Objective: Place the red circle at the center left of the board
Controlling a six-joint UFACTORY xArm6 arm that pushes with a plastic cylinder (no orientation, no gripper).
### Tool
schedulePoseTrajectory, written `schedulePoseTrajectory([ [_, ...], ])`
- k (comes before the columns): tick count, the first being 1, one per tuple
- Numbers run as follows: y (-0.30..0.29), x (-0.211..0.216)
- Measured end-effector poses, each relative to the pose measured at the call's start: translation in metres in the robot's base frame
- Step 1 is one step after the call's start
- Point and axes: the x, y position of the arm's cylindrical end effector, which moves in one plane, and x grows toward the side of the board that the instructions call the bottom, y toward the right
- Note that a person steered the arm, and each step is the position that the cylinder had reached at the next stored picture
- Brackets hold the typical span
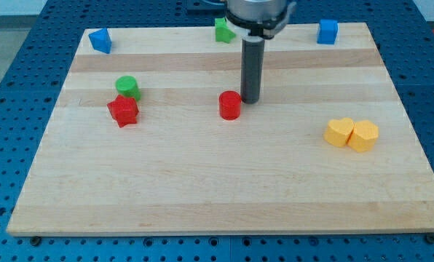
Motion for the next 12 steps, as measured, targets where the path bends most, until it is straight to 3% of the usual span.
schedulePoseTrajectory([
  [1,-0.017,0.041],
  [2,-0.031,0.049],
  [4,0.022,-0.018],
  [5,-0.008,-0.012],
  [7,-0.128,0.058],
  [9,-0.079,0.065],
  [10,-0.102,0.096],
  [11,-0.175,0.108],
  [12,-0.211,0.101],
])
